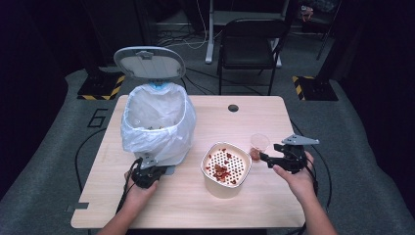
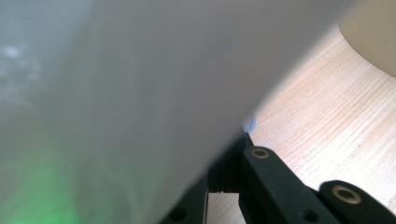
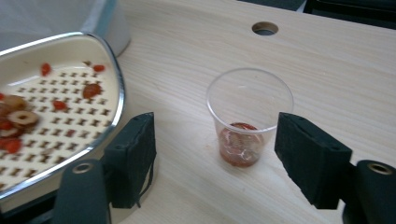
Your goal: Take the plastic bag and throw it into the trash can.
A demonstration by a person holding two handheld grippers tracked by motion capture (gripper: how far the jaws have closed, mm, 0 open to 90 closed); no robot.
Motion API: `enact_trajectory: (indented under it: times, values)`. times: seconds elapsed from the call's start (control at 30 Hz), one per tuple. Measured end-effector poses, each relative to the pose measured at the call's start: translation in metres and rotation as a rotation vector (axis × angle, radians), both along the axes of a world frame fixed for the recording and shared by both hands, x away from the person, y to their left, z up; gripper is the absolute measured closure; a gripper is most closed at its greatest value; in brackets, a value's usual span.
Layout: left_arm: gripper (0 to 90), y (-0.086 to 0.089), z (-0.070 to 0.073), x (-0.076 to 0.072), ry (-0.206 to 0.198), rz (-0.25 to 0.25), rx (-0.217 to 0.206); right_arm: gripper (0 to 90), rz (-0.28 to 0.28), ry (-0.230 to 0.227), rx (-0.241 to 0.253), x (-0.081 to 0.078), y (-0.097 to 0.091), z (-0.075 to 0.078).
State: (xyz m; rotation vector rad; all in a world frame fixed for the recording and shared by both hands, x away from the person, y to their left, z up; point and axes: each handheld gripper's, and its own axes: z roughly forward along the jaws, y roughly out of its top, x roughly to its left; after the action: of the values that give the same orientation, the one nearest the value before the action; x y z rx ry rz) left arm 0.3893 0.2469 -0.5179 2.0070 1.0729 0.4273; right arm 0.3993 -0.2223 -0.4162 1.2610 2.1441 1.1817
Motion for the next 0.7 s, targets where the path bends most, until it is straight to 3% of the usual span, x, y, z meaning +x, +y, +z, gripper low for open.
enact_trajectory:
  times: [0.23, 0.7]
  values:
    - [90.0, 0.001, 0.000, 0.001, -0.007, -0.022, 0.015, 19.1, -0.034, 0.007, -0.002, 0.013, -0.002, -0.024]
    - [90.0, 0.001, 0.001, 0.001, -0.004, -0.020, 0.015, 18.1, -0.046, 0.011, -0.039, 0.040, 0.005, -0.047]
